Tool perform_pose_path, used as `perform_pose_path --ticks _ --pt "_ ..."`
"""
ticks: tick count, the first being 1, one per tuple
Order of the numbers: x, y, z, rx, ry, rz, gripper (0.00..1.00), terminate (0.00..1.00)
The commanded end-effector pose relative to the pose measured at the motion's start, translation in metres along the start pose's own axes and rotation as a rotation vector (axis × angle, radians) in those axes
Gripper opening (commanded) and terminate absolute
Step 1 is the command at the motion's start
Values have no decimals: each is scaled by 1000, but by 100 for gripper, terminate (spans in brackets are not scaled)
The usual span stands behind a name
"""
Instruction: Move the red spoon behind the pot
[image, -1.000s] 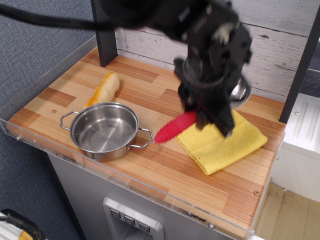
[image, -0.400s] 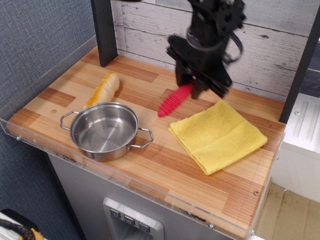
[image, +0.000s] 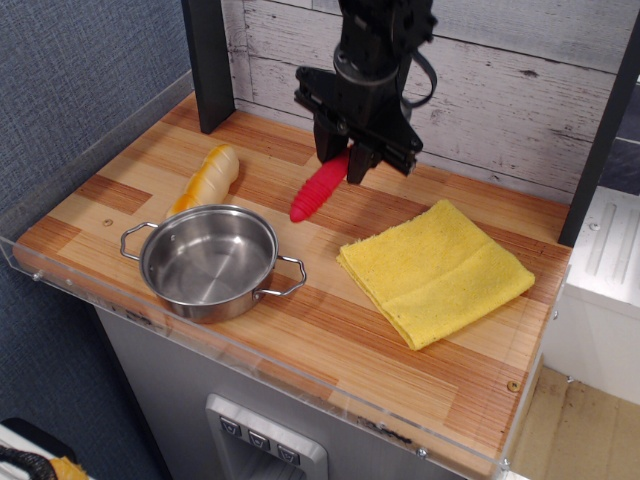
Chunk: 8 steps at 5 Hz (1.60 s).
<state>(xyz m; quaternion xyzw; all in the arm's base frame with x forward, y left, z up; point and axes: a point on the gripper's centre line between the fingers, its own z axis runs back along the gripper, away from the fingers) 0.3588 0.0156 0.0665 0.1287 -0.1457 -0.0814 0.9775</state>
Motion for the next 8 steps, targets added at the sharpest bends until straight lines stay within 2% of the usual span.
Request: perform_pose_path --ticks 1,2,4,5,6,7,8 --pt "-20 54 -7 25 24 37 0 0" --pt "-36 82 -25 17 60 23 0 0" --pt "-47 99 -26 18 49 44 0 0" --pt "-44 85 -30 1 64 16 0 0" --pt "-45 59 -47 -19 125 -43 0 0" --pt "-39 30 -73 -43 205 -212 0 0" --pt "-39 16 -75 -73 184 -205 100 0"
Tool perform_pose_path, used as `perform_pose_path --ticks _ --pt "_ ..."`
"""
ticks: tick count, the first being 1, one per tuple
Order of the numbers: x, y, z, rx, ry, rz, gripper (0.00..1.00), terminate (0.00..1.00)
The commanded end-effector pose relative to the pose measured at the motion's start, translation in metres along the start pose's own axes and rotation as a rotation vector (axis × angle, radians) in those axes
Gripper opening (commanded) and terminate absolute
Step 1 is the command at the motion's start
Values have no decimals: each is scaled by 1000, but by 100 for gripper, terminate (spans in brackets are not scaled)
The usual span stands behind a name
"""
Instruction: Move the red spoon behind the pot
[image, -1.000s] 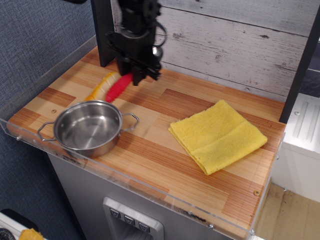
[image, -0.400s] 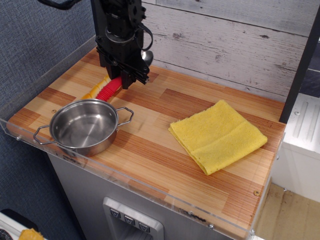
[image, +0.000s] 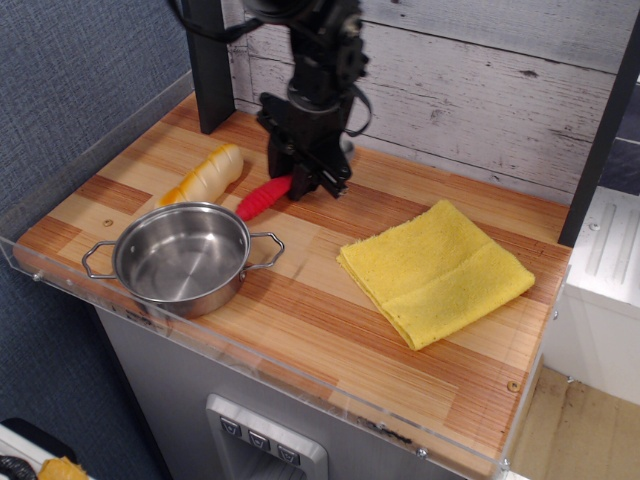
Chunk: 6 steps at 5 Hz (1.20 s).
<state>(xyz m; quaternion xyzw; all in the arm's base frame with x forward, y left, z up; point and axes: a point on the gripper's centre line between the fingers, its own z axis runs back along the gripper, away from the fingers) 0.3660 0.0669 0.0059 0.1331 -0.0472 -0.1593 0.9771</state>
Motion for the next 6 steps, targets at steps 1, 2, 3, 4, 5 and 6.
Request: perform_pose_path --ticks 1,2,3,4,5,6 --pt "-12 -15 2 -23 -41 10 100 0" --pt "-8 -17 15 -10 -72 6 100 0" --pt "-5 -14 46 18 -169 10 100 0" --pt "-3 -10 94 66 -356 25 100 0" --pt "-6 -16 145 121 -490 59 100 0" --pt "-12 -23 180 143 -578 82 100 0"
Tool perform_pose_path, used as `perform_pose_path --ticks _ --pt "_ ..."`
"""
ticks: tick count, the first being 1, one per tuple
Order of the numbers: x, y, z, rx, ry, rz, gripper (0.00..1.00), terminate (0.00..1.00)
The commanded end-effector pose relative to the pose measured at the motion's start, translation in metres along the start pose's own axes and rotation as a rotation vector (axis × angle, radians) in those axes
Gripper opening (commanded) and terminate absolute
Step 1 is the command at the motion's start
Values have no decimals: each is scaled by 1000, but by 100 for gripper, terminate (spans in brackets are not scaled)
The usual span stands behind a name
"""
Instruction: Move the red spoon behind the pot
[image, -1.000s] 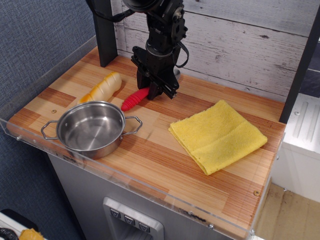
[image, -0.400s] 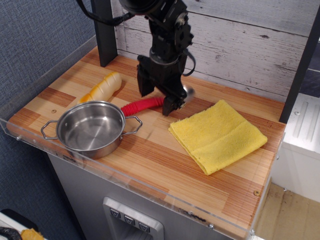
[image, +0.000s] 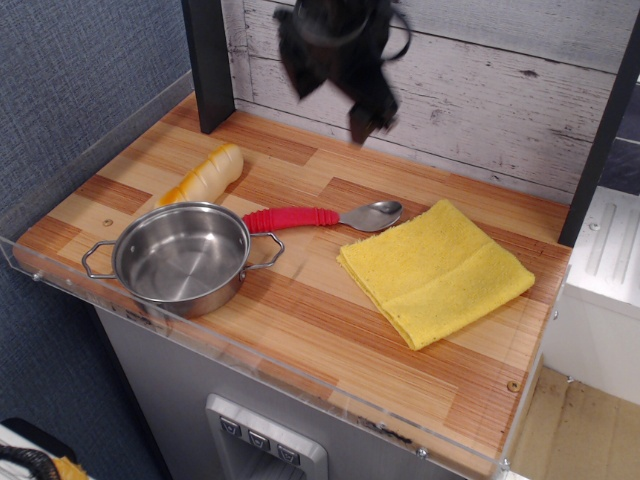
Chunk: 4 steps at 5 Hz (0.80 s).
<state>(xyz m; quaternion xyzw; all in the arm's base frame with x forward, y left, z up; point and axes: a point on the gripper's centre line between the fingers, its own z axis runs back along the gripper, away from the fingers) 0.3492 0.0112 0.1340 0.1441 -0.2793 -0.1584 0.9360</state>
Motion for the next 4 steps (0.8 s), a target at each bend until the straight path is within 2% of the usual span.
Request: perform_pose_path --ticks 1,3,4 --pt "-3 -2 57 46 -182 33 100 0" --pt "-24 -6 34 48 -105 43 100 0" --pt "-24 -6 34 48 -105 43 100 100"
